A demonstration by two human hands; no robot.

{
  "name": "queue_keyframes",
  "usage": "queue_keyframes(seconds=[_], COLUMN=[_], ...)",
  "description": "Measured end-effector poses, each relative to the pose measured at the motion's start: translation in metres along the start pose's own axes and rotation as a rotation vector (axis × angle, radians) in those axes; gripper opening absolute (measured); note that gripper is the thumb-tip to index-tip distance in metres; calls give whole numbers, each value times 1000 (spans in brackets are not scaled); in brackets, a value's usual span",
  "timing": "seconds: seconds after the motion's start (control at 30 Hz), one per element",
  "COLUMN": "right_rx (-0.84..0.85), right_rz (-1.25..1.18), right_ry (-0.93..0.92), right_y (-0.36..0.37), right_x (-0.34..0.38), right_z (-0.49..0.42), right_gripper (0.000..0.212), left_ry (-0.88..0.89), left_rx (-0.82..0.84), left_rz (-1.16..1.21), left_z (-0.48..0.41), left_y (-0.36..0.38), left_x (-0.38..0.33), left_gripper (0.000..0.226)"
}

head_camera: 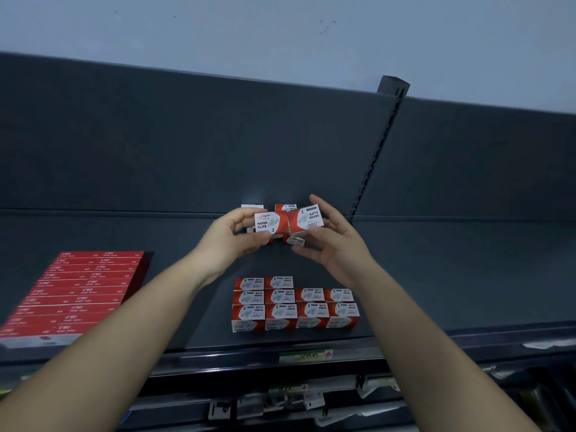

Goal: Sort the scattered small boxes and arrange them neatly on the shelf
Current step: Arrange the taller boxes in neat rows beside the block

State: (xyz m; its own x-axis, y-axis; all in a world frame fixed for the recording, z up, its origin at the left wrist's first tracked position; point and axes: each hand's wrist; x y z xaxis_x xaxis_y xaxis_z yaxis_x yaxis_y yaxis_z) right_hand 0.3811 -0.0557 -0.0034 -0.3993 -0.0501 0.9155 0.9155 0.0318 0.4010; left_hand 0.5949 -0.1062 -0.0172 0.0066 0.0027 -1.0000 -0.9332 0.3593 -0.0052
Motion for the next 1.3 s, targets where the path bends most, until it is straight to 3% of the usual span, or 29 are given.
queue_keyframes(seconds=[0.1, 0.2, 0.33, 0.53, 0.97, 1.2, 1.3], right_rx=[-84, -163, -102, 29, 82, 69, 54], right_rz=[86, 182, 403, 619, 634, 777, 904], right_ry=[10, 60, 94, 100, 111, 64, 29], right_y=[-4, -11, -20, -16, -29, -38, -43], right_x=[5, 8, 9, 18, 21, 24, 23], right_z=[5, 9, 13, 25, 28, 28, 26], right_gripper=[53, 35, 19, 23, 21, 32, 33], left_ry=[8, -5, -33, -56, -40, -31, -18], left_rx=[4, 14, 62, 185, 149, 131, 68], left_rz=[8, 12, -3, -84, -97, -166, -317], left_z=[5, 10, 18, 26, 32, 30, 21], left_y=[4, 6, 7, 14, 32, 50, 60], left_x=[-3, -6, -8, -12, -14, -12, -7], left_gripper=[41, 41, 39, 43, 44, 42, 34])
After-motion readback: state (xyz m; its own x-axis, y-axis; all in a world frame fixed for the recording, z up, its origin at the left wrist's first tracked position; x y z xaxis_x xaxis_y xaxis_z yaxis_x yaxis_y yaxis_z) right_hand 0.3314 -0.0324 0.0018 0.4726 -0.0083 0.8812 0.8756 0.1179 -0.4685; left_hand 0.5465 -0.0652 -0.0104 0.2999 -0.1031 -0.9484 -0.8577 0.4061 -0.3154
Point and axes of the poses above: each hand's wrist, its own z-axis away from the middle knuckle, its own y-axis out of the palm, x = y × z, and after that the axes turned 3 degrees about -z, right-handed
